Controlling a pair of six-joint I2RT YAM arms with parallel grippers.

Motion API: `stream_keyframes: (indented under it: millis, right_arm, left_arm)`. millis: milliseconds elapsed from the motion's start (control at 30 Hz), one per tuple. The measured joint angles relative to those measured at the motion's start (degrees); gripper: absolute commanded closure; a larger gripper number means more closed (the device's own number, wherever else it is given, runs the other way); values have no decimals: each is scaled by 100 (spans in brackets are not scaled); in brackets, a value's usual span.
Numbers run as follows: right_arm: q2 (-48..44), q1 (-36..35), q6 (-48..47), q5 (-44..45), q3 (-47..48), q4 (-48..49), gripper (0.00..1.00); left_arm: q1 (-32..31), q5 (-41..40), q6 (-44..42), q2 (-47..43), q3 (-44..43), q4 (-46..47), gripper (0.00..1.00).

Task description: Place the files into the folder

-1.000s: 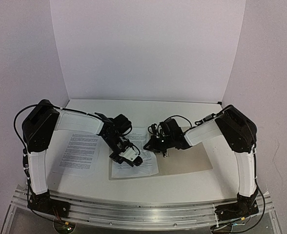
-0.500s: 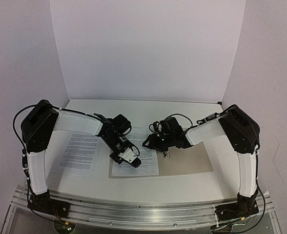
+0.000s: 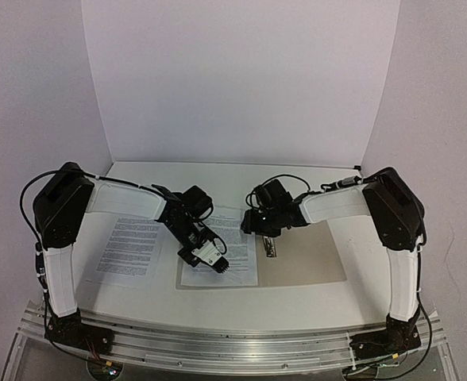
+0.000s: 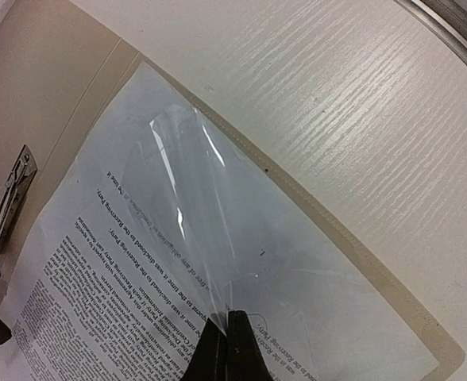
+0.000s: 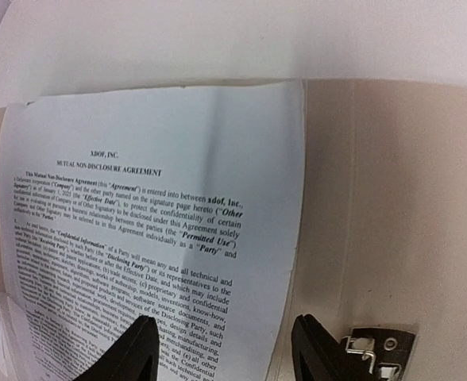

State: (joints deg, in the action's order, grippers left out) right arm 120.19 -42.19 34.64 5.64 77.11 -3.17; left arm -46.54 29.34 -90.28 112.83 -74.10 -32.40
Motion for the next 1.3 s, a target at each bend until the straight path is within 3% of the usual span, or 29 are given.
stream_keyframes:
  millis: [100,233,467,1300]
  right_arm:
    - [10,4,-107,106,250,-198,56]
    - [107,2,-178,160,469,-259,48]
    - [321,2,-175,253,538,-546,44]
    - [736,-47,90,-132,1042,-363,44]
  left_arm:
    - [0,1,0,-13,1,1,100]
    - [0,2,-2,-33,7,4,100]
    - [0,0,-38,-38,72,18,100]
    - [22,-9,-328,-38,156,102,100]
